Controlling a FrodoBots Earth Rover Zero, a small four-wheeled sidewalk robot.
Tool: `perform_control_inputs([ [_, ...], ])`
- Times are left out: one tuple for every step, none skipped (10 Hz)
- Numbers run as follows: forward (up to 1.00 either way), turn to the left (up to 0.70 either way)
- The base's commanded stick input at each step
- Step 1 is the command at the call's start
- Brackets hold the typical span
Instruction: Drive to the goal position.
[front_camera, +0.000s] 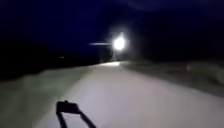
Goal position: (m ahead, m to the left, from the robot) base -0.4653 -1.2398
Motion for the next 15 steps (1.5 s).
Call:
perform_control_inputs([
  [1.00,-0.40],
  [1.00,-0.40],
  [1.00,-0.40],
  [1.00,-0.40],
  [1.00,-0.40],
  [1.00,-0.40],
  [1.00,-0.40],
  [1.00,-0.40],
  [1.00,-0.40],
  [1.00,-0.40],
  [1.00,-0.40],
  [1.00,-0.40],
  [1.00,-0.40],
  [1.00,-0.40],
  [1.00,-0.40],
])
